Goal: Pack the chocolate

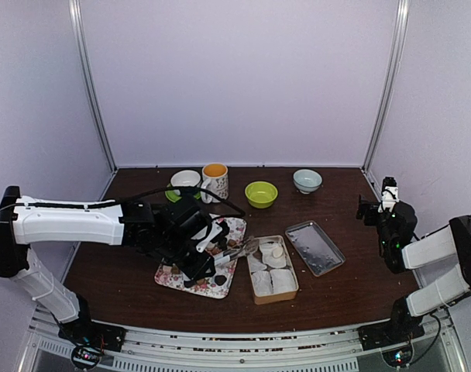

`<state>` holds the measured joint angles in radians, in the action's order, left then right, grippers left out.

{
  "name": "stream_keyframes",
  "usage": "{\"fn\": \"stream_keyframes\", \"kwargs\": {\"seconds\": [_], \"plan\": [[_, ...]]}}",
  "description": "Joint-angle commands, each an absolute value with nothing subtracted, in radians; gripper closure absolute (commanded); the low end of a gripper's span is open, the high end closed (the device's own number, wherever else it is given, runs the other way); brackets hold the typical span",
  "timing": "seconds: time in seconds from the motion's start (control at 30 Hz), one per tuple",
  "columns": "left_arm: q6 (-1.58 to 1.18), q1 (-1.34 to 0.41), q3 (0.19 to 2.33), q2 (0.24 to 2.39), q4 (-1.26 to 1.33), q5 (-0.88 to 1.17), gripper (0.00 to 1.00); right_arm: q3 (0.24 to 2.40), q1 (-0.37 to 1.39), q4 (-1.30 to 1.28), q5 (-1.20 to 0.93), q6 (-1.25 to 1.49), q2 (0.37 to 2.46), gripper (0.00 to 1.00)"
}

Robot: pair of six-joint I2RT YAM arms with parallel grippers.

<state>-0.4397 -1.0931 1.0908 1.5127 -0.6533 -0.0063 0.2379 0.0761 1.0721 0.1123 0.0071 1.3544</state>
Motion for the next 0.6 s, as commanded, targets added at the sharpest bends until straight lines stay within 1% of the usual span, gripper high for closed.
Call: {"fn": "stream_keyframes", "kwargs": {"seconds": [0.0,0.23,0.4,0.57], "plan": [[-0.434,-1.098,1.128,1.516,-0.617,-0.041,0.70,0.253,0.069,1.079,0.127,0.014,1.360,0.00],[-0.440,-1.097,1.124,1.515,-0.632,-0.067,0.62,0.253,0.069,1.078,0.127,0.015,1.360,0.00],[-0.456,-1.097,1.131,1.492,-0.657,-0.092,0.62,0.254,0.069,1.079,0.127,0.015,1.359,0.00],[-0.484,-1.097,1.116,1.400,-0.710,-0.123,0.62,0.253,0.069,1.079,0.127,0.014,1.359,0.00]]}}
